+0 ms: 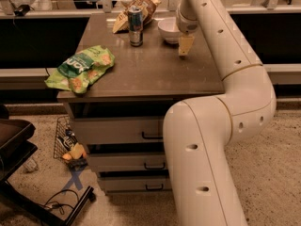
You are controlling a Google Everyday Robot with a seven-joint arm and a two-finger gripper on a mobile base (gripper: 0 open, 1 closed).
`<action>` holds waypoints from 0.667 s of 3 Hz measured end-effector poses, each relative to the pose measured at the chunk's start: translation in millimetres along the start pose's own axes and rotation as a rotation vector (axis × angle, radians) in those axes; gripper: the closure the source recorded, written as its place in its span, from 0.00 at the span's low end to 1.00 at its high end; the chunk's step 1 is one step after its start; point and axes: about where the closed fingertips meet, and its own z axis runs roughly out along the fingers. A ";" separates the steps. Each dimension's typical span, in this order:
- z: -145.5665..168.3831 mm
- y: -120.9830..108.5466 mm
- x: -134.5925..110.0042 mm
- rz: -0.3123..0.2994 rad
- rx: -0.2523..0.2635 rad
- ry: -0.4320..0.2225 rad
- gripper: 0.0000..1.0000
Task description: Move white bowl near green rice chip bag
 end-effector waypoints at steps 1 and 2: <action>4.3 -1.3 -0.9 -0.001 0.003 -0.001 0.62; 8.9 -2.0 -1.9 -0.002 0.005 -0.002 0.85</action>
Offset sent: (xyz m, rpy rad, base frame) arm 0.0026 0.0015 -0.0031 0.0010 -0.0031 0.0012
